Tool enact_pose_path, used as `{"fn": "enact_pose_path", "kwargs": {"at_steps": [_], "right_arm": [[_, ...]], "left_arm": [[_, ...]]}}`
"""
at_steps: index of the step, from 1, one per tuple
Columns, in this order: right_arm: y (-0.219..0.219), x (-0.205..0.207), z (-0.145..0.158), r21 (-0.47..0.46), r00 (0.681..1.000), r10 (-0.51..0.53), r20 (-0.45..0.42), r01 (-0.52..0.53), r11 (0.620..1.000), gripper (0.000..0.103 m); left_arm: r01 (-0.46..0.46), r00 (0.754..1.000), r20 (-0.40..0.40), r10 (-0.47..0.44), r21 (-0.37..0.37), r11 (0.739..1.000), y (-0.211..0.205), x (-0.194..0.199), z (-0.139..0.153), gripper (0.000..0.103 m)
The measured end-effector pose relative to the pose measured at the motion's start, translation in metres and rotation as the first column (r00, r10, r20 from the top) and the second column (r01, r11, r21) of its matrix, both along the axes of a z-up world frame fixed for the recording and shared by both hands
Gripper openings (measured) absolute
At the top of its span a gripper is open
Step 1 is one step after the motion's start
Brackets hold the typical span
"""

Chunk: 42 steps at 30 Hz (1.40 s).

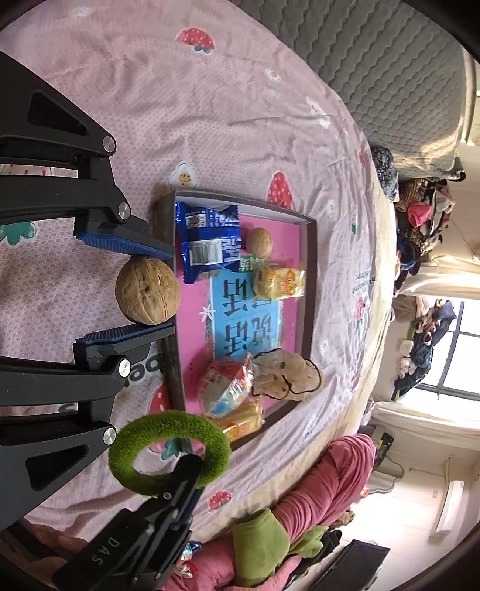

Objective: Organize objects
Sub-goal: 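Lift the walnut and green ring and carry both over the tray, then lower the walnut into the tray with the left tool while the right tool lowers the green ring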

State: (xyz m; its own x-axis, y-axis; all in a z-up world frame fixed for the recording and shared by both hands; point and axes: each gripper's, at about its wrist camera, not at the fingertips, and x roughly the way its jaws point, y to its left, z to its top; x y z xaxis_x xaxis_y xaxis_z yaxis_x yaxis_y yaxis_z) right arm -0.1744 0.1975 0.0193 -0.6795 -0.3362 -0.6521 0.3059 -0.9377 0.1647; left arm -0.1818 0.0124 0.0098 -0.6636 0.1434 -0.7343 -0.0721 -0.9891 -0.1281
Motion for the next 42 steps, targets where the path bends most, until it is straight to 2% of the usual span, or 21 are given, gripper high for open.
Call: {"fn": "enact_pose_path", "kwargs": {"at_steps": [11,20,27,34,42], "right_arm": [[0.006,-0.005,0.048,0.010,0.998,-0.007,-0.065,0.008,1.000,0.014],[0.009,-0.029,0.086,0.032,0.992,-0.015,-0.125,0.019,0.999,0.014],[0.011,-0.048,0.105,0.042,0.987,-0.019,-0.157,0.025,0.999,0.014],[0.006,-0.065,0.101,0.042,0.983,-0.022,-0.182,0.030,0.999,0.014],[0.010,-0.083,0.066,-0.006,0.987,-0.038,-0.156,0.037,0.999,0.014]], "left_arm": [[0.002,1.000,-0.010,-0.002,-0.009,1.000,0.006,-0.016,0.032,0.036],[0.003,0.999,-0.054,-0.004,-0.021,1.000,0.015,-0.053,0.071,0.036],[0.011,0.997,-0.076,-0.013,-0.037,0.999,0.025,-0.076,0.087,0.036],[0.010,0.996,-0.088,-0.013,-0.034,0.999,0.031,-0.090,0.074,0.036],[0.012,0.996,-0.085,-0.016,-0.053,0.999,0.036,-0.097,0.033,0.036]]}}
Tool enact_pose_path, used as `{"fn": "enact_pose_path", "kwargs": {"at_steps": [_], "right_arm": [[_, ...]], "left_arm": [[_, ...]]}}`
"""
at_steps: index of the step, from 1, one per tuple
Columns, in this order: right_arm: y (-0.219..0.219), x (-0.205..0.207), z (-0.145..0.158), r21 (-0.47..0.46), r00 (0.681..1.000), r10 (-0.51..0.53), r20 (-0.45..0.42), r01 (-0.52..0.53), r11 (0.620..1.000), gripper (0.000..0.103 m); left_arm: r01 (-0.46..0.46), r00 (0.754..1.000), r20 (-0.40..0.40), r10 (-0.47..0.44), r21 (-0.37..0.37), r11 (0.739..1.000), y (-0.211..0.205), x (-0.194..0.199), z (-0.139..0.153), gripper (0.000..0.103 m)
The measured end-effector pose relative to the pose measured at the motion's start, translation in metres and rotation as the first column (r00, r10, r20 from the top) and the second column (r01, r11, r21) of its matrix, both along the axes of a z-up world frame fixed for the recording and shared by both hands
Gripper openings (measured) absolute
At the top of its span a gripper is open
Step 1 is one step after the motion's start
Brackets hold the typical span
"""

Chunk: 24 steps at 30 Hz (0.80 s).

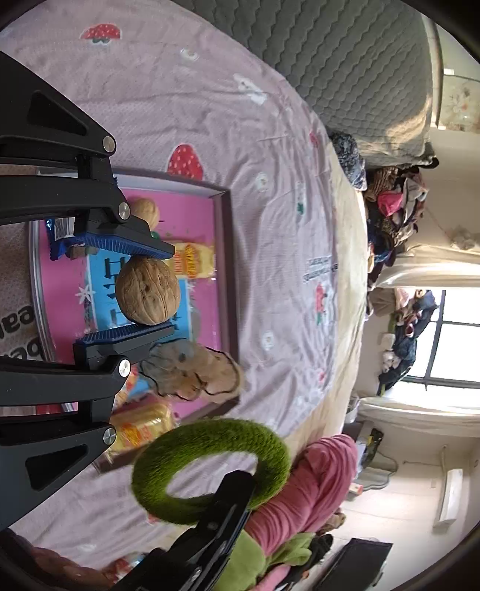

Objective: Organize objects
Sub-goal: 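Lower the walnut into the tray with the left tool while the right tool lowers the green ring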

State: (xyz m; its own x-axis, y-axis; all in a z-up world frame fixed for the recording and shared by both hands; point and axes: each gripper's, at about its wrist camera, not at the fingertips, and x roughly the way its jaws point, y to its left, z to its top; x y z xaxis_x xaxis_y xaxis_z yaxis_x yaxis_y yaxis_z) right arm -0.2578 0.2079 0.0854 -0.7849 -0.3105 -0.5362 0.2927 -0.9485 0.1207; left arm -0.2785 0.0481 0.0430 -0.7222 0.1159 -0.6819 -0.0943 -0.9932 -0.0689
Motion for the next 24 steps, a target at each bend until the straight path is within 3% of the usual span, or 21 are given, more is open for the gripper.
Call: {"fn": "enact_pose_path", "kwargs": {"at_steps": [10,24], "right_arm": [[-0.001,-0.021,-0.047,0.020,0.998,-0.025,0.049,0.024,1.000,0.014],[0.001,-0.036,-0.074,0.042,0.995,-0.062,0.079,0.059,0.997,0.015]], "left_arm": [[-0.017,0.999,0.049,0.016,0.009,1.000,-0.013,-0.023,-0.043,0.036],[-0.021,0.996,0.091,0.021,-0.003,1.000,-0.014,-0.034,-0.066,0.036]]}}
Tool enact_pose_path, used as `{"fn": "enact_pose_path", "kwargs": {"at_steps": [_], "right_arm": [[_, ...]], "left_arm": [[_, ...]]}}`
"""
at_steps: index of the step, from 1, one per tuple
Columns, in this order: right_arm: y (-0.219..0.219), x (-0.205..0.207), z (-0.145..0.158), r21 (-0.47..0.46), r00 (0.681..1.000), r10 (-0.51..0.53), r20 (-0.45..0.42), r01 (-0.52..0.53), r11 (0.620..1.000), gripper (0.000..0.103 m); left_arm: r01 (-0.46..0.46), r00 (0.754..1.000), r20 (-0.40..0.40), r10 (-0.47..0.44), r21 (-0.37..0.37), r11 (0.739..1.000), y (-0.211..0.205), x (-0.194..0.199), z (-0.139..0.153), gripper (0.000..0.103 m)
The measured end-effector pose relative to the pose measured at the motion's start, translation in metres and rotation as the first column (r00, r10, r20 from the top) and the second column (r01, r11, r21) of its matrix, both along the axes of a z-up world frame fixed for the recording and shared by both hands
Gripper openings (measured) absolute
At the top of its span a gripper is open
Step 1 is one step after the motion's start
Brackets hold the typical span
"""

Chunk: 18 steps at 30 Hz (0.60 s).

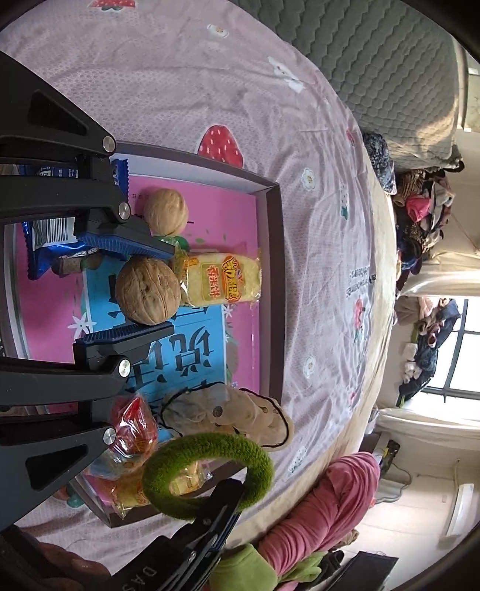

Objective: Organize objects
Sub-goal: 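Lower the walnut into the tray with the left tool while the right tool lowers the green ring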

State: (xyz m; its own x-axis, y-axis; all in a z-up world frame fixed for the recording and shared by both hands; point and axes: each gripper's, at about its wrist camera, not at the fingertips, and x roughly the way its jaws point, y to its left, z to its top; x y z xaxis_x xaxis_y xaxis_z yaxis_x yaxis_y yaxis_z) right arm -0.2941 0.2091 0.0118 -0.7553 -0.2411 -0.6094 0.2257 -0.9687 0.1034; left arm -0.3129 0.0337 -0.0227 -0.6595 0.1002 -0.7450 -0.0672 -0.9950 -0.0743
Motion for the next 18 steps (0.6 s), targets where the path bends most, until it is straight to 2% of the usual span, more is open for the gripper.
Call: {"fn": "enact_pose_path", "kwargs": {"at_steps": [10,18], "right_arm": [[-0.001,-0.012,-0.024,0.090,0.997,-0.033,0.070,0.027,0.996,0.015],[-0.009,-0.015,-0.034,0.157,0.995,-0.041,0.088,0.026,0.987,0.015]], "left_arm": [[0.024,0.999,0.028,-0.023,-0.022,0.999,0.010,-0.001,-0.010,0.036],[0.022,0.999,0.031,-0.021,-0.018,1.000,0.012,-0.002,-0.014,0.036]]}}
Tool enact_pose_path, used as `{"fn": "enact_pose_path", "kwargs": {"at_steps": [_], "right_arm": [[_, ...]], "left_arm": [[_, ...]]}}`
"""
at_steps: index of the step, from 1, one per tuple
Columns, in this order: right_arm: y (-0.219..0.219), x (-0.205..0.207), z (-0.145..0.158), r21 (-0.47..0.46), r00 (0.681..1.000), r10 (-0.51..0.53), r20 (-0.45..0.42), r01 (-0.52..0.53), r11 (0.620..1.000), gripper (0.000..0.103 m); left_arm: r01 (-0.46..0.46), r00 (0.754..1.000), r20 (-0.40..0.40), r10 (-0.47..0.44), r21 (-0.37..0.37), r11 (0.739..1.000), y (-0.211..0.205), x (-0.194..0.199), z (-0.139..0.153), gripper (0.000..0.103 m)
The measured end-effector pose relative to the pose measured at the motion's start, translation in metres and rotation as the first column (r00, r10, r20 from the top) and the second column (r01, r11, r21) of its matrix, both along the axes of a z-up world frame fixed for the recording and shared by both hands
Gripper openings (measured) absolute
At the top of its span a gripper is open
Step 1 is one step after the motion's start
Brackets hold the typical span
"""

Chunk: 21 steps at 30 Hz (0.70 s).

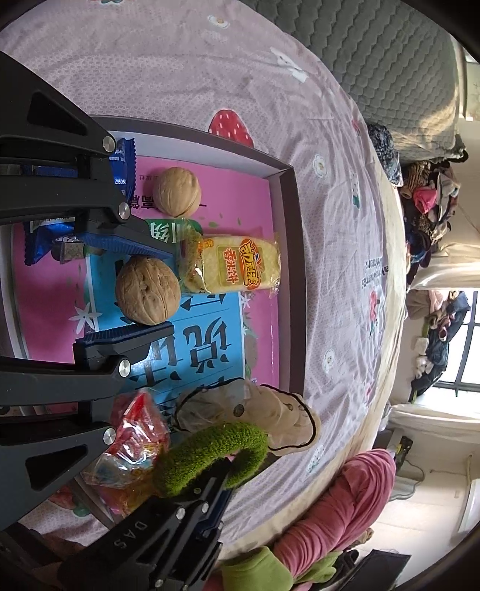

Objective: Organize objects
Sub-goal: 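Lower the walnut into the tray with the left tool while the right tool lowers the green ring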

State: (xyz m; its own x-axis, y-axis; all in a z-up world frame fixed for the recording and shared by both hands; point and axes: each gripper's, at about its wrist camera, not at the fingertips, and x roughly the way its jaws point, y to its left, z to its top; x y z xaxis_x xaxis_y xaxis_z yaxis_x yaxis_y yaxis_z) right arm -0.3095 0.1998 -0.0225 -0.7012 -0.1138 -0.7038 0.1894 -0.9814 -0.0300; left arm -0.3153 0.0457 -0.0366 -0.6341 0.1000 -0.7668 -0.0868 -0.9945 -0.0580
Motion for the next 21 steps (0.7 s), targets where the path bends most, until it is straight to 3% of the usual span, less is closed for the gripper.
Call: {"fn": "enact_pose_path", "kwargs": {"at_steps": [21], "right_arm": [[0.000,-0.005,-0.011,0.004,1.000,-0.002,0.031,0.002,1.000,0.016]], "left_arm": [[-0.002,1.000,0.027,0.002,-0.031,1.000,0.001,-0.005,-0.013,0.036]]}}
